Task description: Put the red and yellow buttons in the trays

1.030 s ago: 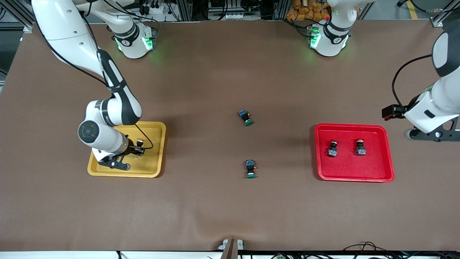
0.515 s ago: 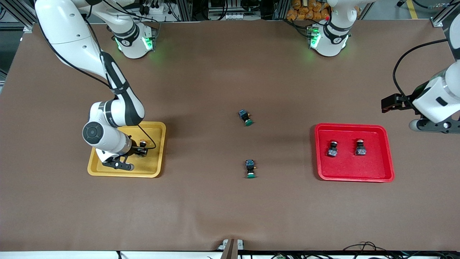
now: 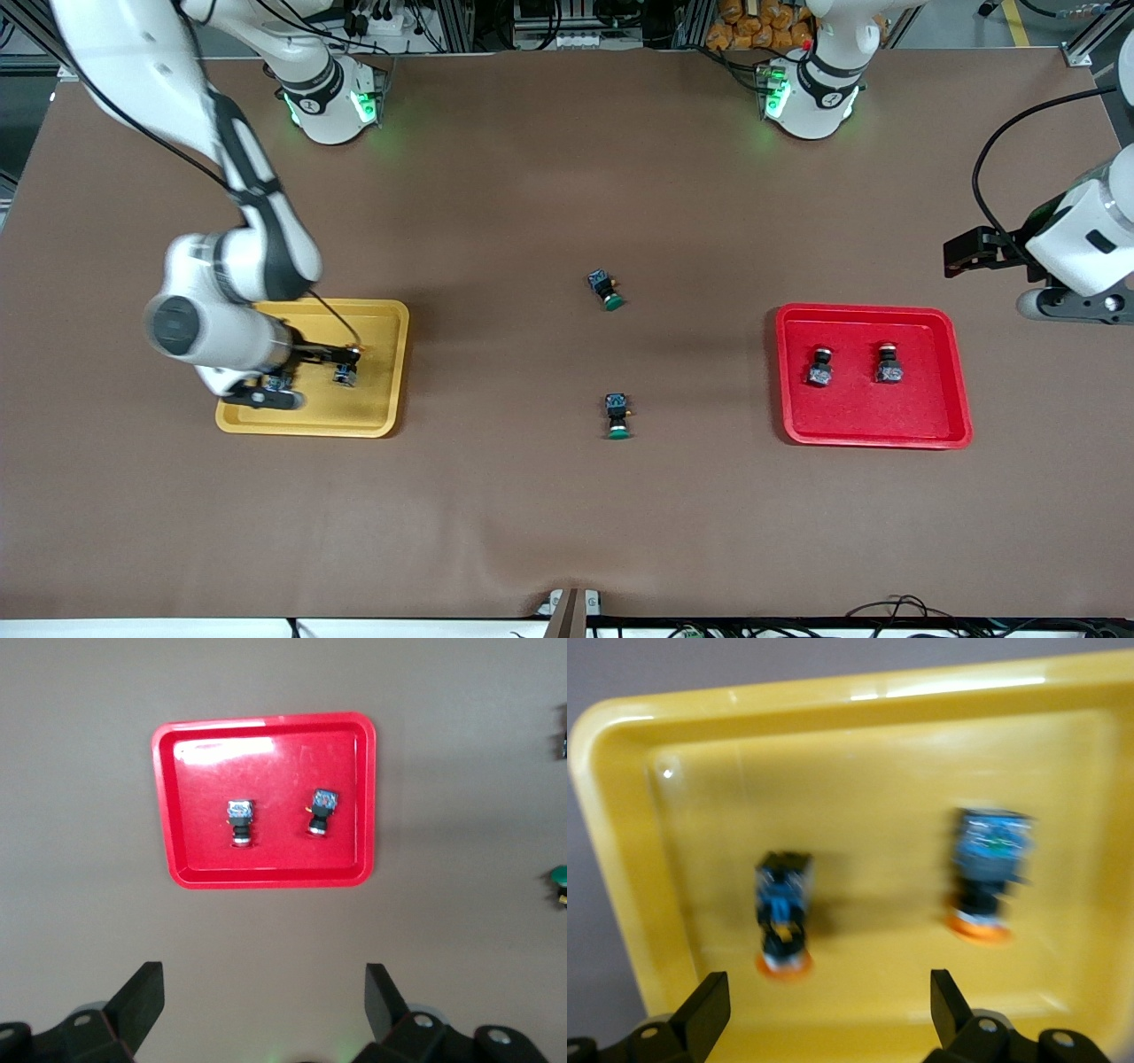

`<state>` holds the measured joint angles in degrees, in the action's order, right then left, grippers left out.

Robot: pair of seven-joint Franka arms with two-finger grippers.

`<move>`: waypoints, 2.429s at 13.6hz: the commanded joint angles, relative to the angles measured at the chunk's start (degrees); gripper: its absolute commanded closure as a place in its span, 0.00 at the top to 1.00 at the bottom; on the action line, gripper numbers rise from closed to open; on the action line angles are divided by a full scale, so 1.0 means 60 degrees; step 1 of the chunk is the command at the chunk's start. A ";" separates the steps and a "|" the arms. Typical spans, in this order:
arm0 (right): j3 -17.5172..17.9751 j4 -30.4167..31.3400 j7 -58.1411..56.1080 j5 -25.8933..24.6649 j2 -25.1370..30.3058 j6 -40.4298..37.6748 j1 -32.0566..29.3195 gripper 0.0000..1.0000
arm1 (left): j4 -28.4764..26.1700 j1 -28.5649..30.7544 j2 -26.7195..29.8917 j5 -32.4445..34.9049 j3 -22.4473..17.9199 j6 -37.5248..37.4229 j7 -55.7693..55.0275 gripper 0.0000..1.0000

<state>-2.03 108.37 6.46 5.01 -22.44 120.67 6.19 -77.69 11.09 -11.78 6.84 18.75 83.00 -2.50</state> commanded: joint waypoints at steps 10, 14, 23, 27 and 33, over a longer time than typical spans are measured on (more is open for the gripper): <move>0.0075 -0.1502 -0.2423 -0.0264 0.4592 -0.5003 -0.2100 1.00 | -0.1914 -0.2156 0.2224 -0.0964 -0.2378 0.0943 -0.0213 1.00; 0.0104 -0.2912 -0.2438 -0.0760 0.4546 -0.5463 -0.2071 1.00 | -0.2668 -0.2156 0.2712 -0.0978 -0.2378 0.2075 -0.0111 1.00; -0.0408 -0.1858 -0.2571 -0.0982 0.5499 -0.5785 -0.0813 1.00 | -0.2256 -0.2098 0.2843 -0.1286 -0.2775 0.2032 -0.0198 1.00; -0.0409 -0.2915 -0.2570 -0.0997 0.5264 -0.6898 -0.0987 1.00 | -0.2257 -0.2053 0.2784 -0.1315 -0.2730 0.1769 -0.0227 1.00; -0.0204 -0.2930 -0.2805 -0.0865 0.5235 -0.6914 -0.1588 1.00 | -0.2242 -0.2053 0.2697 -0.1330 -0.2803 0.1359 -0.0184 1.00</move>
<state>-4.27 91.29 -9.65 0.05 8.88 79.84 -2.26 -91.63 -1.39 4.53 -0.21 2.04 93.07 -3.66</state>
